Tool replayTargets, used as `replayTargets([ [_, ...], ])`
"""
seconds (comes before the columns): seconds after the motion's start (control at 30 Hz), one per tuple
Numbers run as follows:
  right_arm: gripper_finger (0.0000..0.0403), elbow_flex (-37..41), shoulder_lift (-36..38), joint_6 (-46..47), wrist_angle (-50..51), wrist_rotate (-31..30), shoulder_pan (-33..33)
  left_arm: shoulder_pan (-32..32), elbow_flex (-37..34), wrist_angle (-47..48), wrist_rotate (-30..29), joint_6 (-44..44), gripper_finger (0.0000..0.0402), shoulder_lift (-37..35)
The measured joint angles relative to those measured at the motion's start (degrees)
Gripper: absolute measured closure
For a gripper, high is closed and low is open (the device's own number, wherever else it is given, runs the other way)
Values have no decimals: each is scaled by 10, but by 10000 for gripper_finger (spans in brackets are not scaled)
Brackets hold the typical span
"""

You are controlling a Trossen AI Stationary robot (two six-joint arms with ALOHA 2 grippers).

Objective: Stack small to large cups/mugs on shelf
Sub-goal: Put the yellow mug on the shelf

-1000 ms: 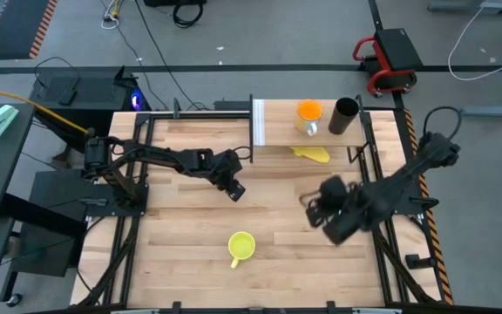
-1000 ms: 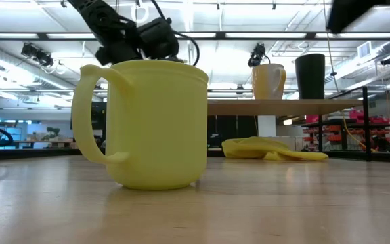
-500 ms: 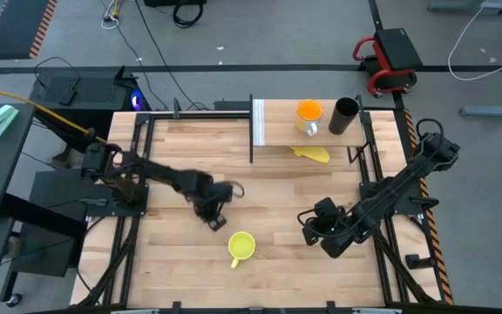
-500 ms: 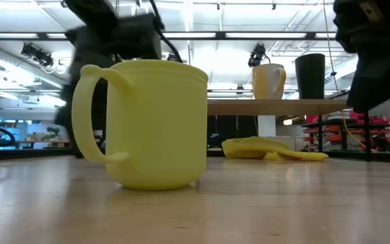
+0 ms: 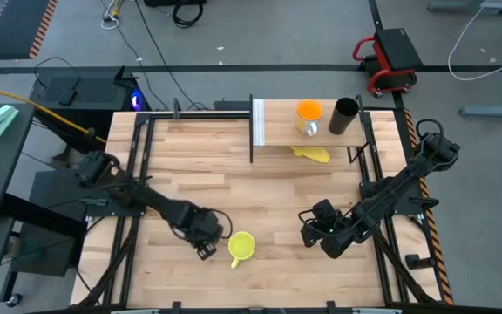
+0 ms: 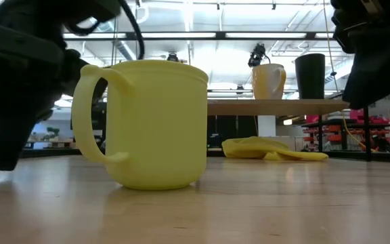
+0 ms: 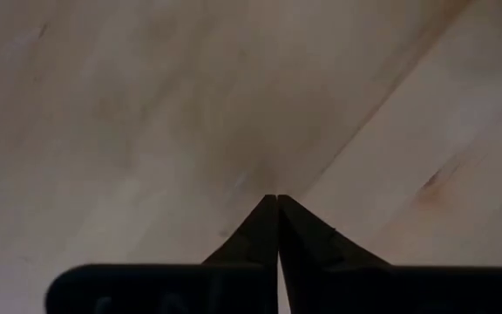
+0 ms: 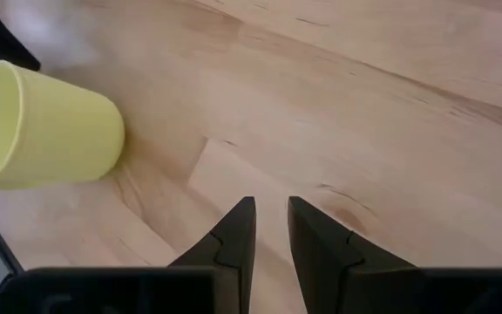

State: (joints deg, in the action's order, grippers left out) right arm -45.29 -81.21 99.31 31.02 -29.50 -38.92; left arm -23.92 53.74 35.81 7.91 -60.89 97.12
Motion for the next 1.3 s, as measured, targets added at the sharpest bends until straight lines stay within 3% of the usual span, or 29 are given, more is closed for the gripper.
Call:
replayTargets([
  [0.4, 325, -43, 0, -2, -6, 0, 9, -122, -1, 19, -143, -80, 375, -44],
  [0.7, 325, -48, 0, -28, -21, -19, 9, -171, -9, 128, -272, -247, 394, -122],
  [0.83, 325, -48, 0, -72, -25, -19, -3, -172, -61, 36, -293, -318, 382, -151],
  [1.07, 325, -48, 1, -116, -24, -18, -38, -157, -197, -360, -329, -378, 392, -141],
  [1.17, 325, -48, 1, -137, -23, -20, -40, -147, -211, -411, -365, -393, 395, -132],
  [1.3, 325, -48, 1, -163, -23, -20, -34, -126, -195, -429, -358, -391, 383, -108],
])
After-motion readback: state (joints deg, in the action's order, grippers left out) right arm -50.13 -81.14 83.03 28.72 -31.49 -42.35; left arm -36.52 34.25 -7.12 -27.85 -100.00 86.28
